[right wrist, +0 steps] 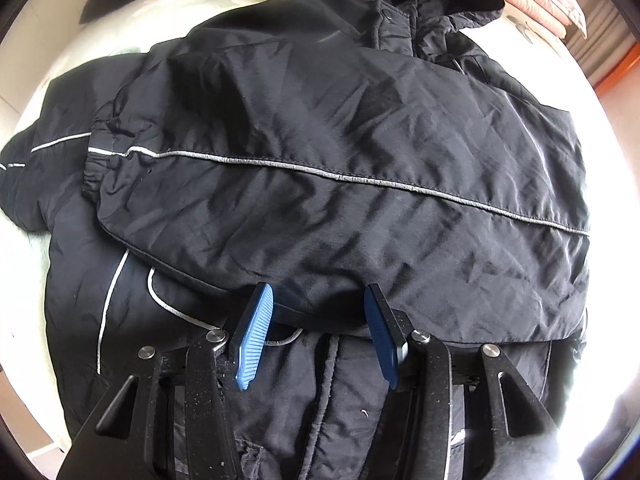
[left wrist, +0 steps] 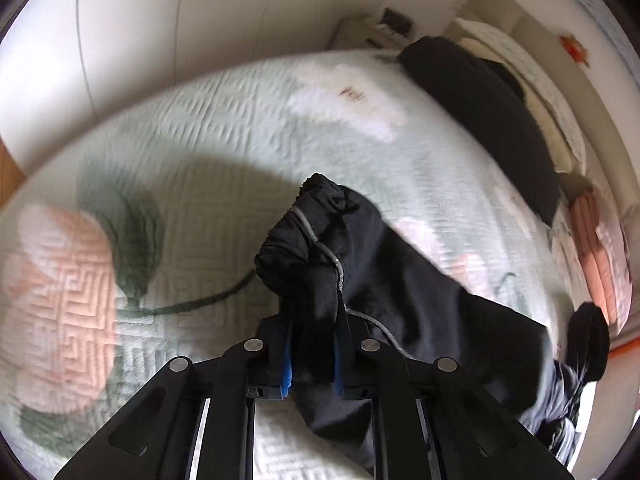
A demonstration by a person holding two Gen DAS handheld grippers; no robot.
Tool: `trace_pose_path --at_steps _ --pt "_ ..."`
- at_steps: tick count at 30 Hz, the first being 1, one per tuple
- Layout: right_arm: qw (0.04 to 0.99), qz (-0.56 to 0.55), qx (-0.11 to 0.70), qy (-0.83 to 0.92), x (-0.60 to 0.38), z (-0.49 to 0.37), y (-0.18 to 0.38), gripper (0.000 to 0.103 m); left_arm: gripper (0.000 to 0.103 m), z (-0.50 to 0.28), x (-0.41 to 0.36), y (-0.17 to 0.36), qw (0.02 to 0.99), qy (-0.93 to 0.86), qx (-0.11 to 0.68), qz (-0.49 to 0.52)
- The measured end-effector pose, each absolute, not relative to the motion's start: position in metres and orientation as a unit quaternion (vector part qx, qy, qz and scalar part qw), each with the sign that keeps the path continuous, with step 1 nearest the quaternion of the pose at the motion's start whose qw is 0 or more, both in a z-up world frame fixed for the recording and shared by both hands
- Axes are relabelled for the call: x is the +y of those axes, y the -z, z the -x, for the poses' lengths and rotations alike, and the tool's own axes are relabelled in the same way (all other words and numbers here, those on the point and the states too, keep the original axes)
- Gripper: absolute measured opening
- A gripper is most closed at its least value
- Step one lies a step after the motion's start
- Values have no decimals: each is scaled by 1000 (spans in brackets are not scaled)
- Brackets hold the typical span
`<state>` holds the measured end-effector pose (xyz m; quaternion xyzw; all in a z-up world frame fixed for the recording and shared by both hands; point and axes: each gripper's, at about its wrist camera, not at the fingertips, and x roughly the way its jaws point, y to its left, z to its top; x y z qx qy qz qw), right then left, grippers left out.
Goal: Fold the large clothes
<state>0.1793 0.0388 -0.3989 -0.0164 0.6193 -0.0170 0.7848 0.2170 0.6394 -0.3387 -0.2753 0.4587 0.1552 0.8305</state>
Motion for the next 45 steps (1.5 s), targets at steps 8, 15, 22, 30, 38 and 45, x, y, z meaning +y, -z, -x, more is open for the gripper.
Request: trace_pose_path --at_steps 8,15,22,30,38,45 --pt "791 2 611 -8 31 -172 392 51 14 -197 540 239 892 -63 404 192" --pt "804 -28 594 -17 9 -155 371 51 14 -185 397 170 915 84 371 138" --pt "811 -35 583 -19 -30 -144 357 51 13 -183 243 167 891 223 378 116" --pt "806 -54 590 -5 -87 -136 365 51 15 -182 113 241 844 280 446 103" --pt "799 -82 595 -20 -117 -135 375 51 46 -186 79 331 731 311 593 127" --pt "802 -154 571 -82 -114 -165 365 51 55 -168 122 284 751 309 564 153"
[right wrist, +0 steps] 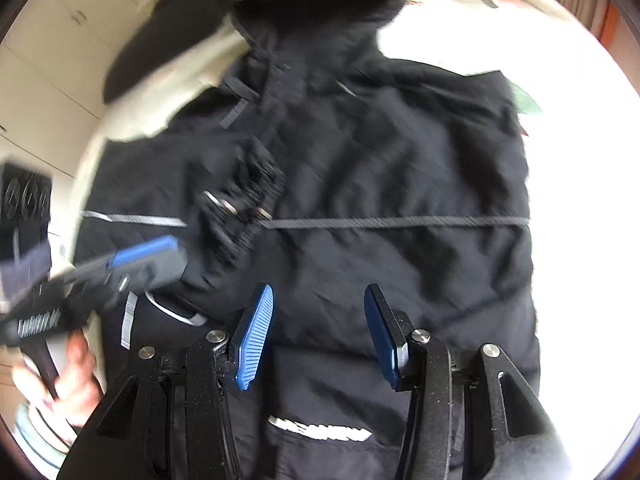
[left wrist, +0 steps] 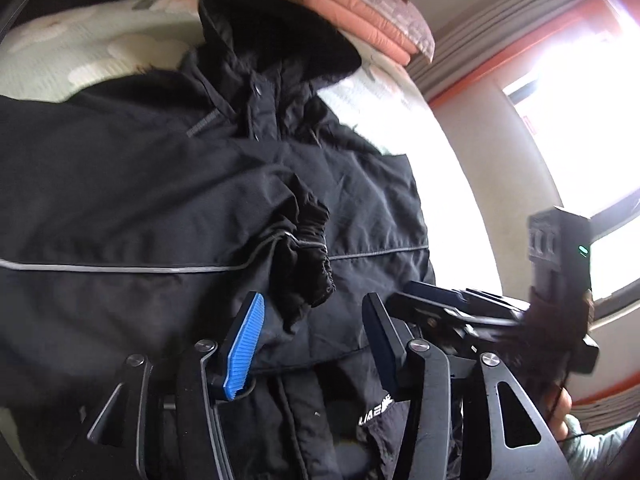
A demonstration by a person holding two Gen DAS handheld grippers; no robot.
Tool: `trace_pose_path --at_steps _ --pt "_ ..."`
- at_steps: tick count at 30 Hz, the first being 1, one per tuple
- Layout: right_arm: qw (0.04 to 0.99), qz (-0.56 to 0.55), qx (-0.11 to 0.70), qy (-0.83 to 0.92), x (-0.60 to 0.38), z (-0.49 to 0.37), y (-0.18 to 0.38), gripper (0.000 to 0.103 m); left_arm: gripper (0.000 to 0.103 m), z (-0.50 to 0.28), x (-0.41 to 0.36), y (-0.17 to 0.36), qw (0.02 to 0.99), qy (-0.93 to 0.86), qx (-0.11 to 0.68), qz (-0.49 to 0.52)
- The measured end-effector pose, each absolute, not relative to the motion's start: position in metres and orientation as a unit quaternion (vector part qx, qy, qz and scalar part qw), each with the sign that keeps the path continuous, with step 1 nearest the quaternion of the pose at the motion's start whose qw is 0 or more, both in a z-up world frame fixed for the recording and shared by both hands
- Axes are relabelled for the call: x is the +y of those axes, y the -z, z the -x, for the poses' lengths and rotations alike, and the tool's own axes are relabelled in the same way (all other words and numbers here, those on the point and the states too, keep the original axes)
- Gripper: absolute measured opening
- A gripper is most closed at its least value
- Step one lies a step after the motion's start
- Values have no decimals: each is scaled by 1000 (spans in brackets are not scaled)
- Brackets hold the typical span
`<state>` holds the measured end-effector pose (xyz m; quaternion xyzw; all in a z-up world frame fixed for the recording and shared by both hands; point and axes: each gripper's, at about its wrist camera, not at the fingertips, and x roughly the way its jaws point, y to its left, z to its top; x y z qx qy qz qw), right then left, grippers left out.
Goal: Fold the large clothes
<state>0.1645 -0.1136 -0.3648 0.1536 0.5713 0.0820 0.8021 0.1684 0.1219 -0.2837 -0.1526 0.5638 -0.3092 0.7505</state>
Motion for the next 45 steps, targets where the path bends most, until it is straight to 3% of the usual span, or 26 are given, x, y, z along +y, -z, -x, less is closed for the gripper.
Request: trace_pose_path --at_steps 10,12,13,17,21,24,27,31,37,40,45 --pt "766 -222 586 -142 -79 -212 403 55 56 -167 209 256 802 206 535 169" --pt "770 -240 572 -150 -79 -212 400 45 56 -167 218 253 808 196 530 167" --pt "773 -241 567 -152 -78 -210 397 30 56 -168 221 252 810 189 529 165" --pt "809 -222 528 -130 -89 -195 352 23 56 -173 227 247 827 156 522 142" --pt "864 -158 475 -59 -124 -161 289 23 56 -182 223 243 835 155 512 133" --pt "873 -135 468 -4 -161 -144 273 23 56 -192 210 258 823 170 527 126" --pt "844 -124 520 30 -184 -145 312 25 56 -204 182 303 794 170 577 90" --pt "802 -94 586 64 -189 -148 390 29 56 -201 156 330 801 144 580 1" --pt "796 -114 591 63 -199 -147 400 35 59 -194 146 323 805 149 571 -51" --pt "799 -118 586 65 -208 -144 376 46 59 -192 155 304 809 153 567 -31" --pt "837 -105 536 32 -193 -149 318 48 59 -192 156 263 829 173 532 -9"
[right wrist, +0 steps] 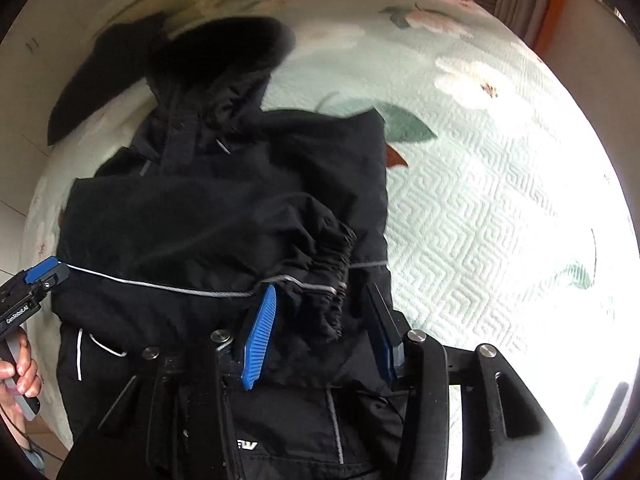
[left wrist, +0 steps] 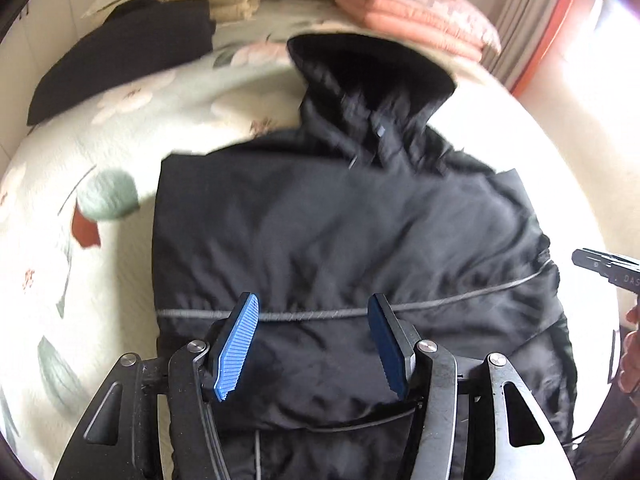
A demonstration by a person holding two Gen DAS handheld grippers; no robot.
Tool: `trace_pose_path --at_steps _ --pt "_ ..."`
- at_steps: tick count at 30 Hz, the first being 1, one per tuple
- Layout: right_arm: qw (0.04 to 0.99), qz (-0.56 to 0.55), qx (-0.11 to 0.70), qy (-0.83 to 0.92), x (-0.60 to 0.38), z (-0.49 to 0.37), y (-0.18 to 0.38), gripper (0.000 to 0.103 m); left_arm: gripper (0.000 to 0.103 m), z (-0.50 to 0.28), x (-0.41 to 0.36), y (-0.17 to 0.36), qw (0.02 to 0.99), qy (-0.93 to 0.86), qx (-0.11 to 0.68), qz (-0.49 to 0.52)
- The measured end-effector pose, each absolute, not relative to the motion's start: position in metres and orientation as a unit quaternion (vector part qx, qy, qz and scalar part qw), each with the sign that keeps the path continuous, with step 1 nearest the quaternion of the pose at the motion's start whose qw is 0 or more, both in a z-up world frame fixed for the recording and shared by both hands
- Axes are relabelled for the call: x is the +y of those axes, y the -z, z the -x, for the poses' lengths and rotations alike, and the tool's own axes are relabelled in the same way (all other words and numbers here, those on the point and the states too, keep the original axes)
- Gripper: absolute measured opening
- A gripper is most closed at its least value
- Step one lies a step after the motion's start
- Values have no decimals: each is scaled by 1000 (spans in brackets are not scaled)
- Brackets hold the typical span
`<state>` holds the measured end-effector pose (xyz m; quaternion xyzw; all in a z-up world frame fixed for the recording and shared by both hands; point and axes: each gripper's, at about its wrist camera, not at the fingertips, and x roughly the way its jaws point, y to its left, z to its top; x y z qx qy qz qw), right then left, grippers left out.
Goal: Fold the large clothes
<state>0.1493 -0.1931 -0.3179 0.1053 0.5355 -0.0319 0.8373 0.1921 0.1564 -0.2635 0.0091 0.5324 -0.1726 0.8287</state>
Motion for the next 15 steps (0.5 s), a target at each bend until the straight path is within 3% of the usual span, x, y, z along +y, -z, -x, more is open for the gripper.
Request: trace_pose_path --at_steps 5,12,15 --pt "846 -80 525 -46 -130 -195 320 48 59 -214 128 264 820 212 531 8" --pt "800 2 600 -19 -80 -246 412 47 58 -241 126 336 783 188 591 47" --pt "805 -5 592 -27 -85 -245 418 47 58 -243 130 338 781 182 594 68"
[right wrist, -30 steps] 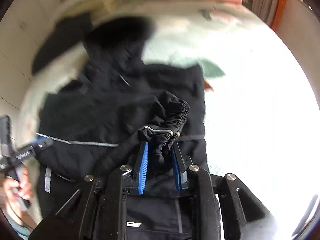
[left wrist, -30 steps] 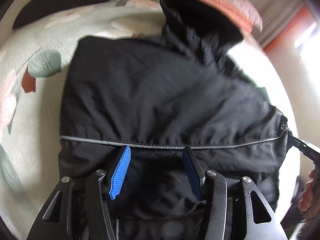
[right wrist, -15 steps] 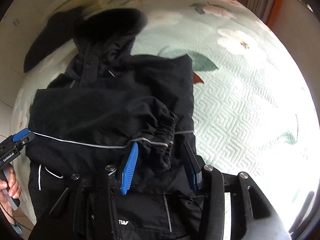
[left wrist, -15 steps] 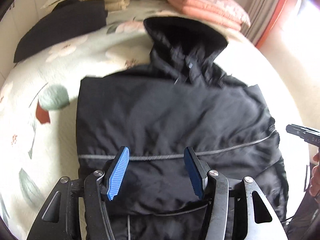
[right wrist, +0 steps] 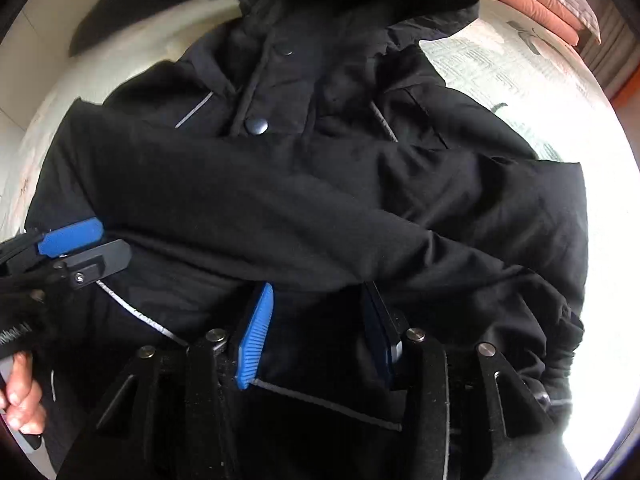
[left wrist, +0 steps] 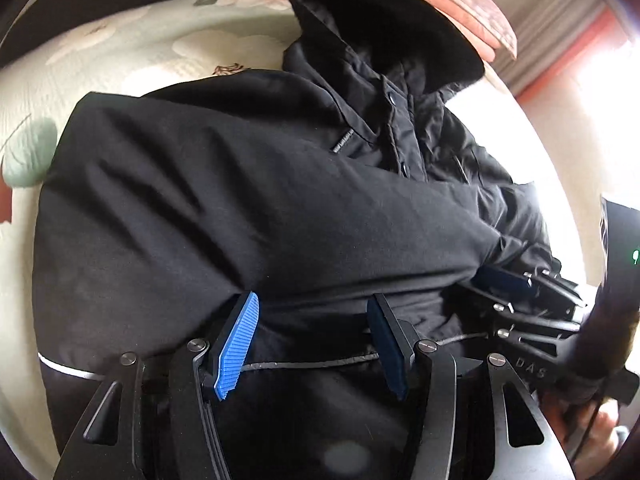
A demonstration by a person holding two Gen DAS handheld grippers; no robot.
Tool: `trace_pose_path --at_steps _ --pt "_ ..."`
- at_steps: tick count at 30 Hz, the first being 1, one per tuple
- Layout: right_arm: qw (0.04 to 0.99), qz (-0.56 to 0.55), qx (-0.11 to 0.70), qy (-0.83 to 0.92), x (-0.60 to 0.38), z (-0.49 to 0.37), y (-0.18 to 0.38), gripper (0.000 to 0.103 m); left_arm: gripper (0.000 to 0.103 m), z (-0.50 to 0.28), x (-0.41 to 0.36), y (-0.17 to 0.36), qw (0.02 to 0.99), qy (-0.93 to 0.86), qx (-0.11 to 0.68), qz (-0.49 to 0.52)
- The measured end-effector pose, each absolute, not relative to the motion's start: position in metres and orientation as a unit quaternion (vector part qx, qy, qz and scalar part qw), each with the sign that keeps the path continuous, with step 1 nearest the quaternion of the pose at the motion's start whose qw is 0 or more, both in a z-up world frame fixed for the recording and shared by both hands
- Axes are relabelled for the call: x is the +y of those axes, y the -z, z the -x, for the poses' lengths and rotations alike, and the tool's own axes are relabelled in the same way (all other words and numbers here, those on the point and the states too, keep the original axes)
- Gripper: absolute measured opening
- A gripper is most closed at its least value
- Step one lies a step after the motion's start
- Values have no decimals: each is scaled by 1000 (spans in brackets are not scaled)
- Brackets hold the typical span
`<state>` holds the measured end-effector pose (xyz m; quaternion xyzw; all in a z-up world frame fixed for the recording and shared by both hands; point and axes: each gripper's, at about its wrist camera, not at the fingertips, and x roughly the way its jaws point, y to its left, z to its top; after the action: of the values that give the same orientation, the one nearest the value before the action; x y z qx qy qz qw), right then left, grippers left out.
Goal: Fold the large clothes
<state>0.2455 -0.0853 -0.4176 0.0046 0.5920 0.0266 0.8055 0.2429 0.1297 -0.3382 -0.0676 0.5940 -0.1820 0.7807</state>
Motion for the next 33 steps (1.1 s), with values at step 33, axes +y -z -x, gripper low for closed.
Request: trace_pose_path --at_steps 33 --pt "847 -49 528 -41 -214 -187 262 51 59 -256 150 226 837 178 517 19"
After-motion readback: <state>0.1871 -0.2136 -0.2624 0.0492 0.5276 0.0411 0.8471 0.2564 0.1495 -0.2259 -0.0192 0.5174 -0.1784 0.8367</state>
